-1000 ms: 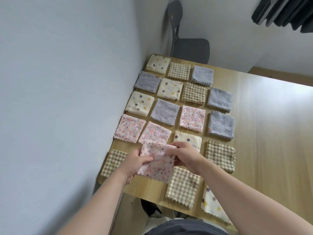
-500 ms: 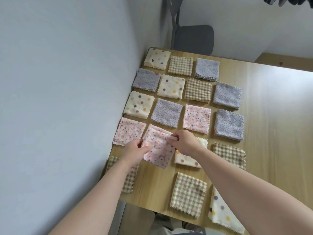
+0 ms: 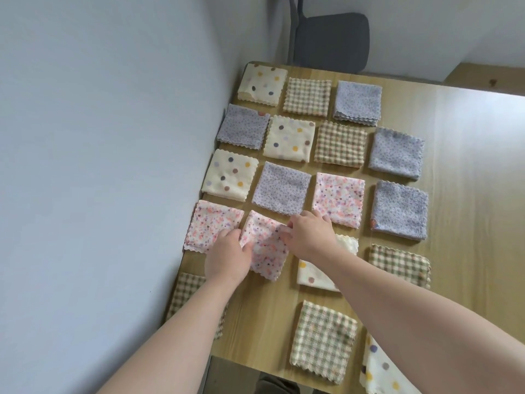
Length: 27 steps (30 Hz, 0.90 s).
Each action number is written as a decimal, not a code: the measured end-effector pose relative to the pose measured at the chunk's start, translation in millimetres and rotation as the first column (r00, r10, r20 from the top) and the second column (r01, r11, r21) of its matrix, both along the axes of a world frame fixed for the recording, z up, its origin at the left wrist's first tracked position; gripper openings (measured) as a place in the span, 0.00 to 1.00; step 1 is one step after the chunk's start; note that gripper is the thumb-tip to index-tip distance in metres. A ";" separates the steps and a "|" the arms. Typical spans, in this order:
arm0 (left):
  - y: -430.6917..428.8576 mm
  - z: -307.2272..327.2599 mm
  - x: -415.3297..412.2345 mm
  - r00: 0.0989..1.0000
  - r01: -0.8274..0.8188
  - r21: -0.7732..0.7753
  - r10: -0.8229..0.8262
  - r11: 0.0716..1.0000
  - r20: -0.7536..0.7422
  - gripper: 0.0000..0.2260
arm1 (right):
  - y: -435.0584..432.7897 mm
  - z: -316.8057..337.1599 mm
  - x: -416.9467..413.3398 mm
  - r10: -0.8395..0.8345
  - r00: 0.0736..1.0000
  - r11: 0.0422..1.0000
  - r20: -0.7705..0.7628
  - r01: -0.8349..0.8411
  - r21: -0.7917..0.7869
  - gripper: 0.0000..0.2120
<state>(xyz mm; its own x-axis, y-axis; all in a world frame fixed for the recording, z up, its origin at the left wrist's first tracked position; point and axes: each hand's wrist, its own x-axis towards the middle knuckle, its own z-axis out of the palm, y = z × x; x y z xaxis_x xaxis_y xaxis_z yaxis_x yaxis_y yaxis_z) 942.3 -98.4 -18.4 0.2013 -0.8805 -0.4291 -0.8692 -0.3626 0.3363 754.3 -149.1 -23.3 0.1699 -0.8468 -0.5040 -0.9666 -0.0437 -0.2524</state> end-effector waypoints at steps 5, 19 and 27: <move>0.9 -1.7 -3.1 0.986 0.099 -0.017 -0.096 0.995 0.134 0.21 | 1.6 0.6 1.6 0.107 0.993 0.994 -0.057 -0.108 -0.012 0.26; 5.1 -9.6 6.1 0.997 0.004 -0.041 -0.007 0.999 -0.076 0.10 | 29.2 30.4 9.0 -0.377 0.765 0.919 0.522 0.241 0.312 0.09; 8.1 25.9 -2.6 0.495 -0.232 0.301 0.378 0.925 -0.782 0.18 | 39.7 57.5 -21.4 -0.649 0.316 0.759 0.693 0.340 0.556 0.12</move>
<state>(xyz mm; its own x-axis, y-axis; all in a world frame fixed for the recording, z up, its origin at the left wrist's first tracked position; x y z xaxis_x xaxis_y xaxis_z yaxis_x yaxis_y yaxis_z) 939.6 -90.2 7.5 -0.0555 -0.7525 -0.6563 -0.0641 -0.6532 0.7544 733.0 -109.4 34.1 0.2121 -0.7830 -0.5847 -0.0965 0.5786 -0.8099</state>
